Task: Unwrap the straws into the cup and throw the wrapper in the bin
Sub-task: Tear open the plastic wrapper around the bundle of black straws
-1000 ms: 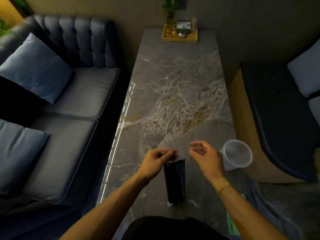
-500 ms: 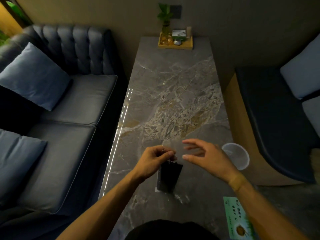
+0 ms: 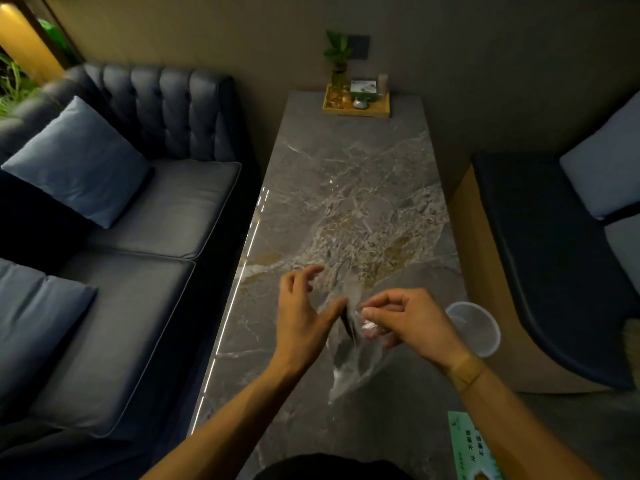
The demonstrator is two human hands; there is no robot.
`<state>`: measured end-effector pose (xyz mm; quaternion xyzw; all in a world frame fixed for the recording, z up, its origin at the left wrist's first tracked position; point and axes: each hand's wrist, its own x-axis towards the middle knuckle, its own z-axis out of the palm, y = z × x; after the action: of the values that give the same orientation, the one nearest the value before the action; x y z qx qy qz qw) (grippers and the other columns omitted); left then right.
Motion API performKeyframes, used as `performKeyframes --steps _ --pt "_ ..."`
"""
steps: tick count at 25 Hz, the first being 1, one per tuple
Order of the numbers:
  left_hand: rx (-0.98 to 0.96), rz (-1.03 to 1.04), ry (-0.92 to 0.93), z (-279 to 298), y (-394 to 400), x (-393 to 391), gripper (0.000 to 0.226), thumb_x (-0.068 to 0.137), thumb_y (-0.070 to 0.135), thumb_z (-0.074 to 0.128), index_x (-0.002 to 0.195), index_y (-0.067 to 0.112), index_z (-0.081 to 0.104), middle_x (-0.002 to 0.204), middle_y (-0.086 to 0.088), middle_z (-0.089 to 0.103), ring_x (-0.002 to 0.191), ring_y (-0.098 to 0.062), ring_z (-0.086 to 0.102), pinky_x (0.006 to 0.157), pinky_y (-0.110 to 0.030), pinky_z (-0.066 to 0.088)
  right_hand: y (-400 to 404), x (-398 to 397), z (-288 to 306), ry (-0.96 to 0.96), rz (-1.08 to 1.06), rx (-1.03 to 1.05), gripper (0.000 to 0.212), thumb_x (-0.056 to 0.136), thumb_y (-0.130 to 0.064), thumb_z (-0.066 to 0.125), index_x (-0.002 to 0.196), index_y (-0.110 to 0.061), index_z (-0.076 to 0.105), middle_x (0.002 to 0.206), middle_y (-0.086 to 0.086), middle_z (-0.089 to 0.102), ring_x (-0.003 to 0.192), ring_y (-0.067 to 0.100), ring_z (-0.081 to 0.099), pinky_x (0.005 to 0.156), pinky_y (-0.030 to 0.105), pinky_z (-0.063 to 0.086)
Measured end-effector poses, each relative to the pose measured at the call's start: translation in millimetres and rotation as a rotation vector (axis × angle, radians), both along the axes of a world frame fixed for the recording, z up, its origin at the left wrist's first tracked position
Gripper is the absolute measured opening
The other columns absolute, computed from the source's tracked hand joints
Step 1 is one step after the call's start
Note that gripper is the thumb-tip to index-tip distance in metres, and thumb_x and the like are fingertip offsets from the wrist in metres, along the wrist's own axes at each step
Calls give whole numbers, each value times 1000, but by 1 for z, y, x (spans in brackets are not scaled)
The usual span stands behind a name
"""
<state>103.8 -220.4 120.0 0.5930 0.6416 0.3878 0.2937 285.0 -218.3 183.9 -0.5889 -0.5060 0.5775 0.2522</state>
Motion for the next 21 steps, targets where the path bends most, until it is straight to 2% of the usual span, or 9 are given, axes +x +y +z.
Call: performKeyframes --steps 2,4,6,8,11,14,18,21 --pt "49 -34 -120 1 -8 6 34 78 40 75 105 40 54 107 14 53 91 -3 57 72 -10 48 -3 -6 -1 42 -67 -32 15 87 -7 67 99 1 70 92 25 74 71 23 72 52 27 55" --pt "2 -180 -230 1 -15 9 24 79 44 72 99 41 61 100 12 62 86 -10 64 67 -15 51 -5 -9 -1 69 -90 -52 14 88 -10 65 97 -1 71 93 25 73 76 27 72 53 28 56" --pt "18 -232 -211 0 -19 7 24 79 39 74 102 39 65 100 14 64 87 -10 65 66 -15 51 -5 -10 -1 99 -74 -77 16 90 -13 63 98 -1 71 94 24 74 74 23 72 53 25 57" --pt "59 -187 -200 0 -20 6 21 80 29 76 98 36 68 95 14 67 84 -9 66 65 -13 49 -6 -10 0 112 -33 -89 19 92 -14 60 102 -1 70 97 22 74 73 19 72 56 24 57" --pt "111 -136 -186 3 -19 4 12 80 21 77 89 28 73 83 8 70 77 -8 67 63 -17 49 -7 -11 0 118 20 -75 20 94 -9 57 107 -1 68 101 23 73 79 22 71 60 23 57" --pt "167 -174 -109 7 -17 1 5 83 19 75 87 20 74 83 5 69 78 -10 66 63 -21 51 -6 -9 -1 109 29 -58 20 94 -9 57 109 -3 68 101 19 74 85 24 73 60 23 57" --pt "57 -166 -196 11 -13 -8 6 84 12 74 86 18 73 85 7 70 82 -10 67 68 -30 55 -7 1 -1 -17 -67 53 11 90 -17 63 90 -11 73 84 7 78 78 19 75 57 28 55" --pt "-27 -145 -277 9 -12 -20 6 86 12 71 87 18 70 87 7 69 81 -7 65 71 -30 54 -5 13 -6 -286 -92 252 11 88 -22 66 81 -17 73 74 1 76 68 14 72 62 37 59"
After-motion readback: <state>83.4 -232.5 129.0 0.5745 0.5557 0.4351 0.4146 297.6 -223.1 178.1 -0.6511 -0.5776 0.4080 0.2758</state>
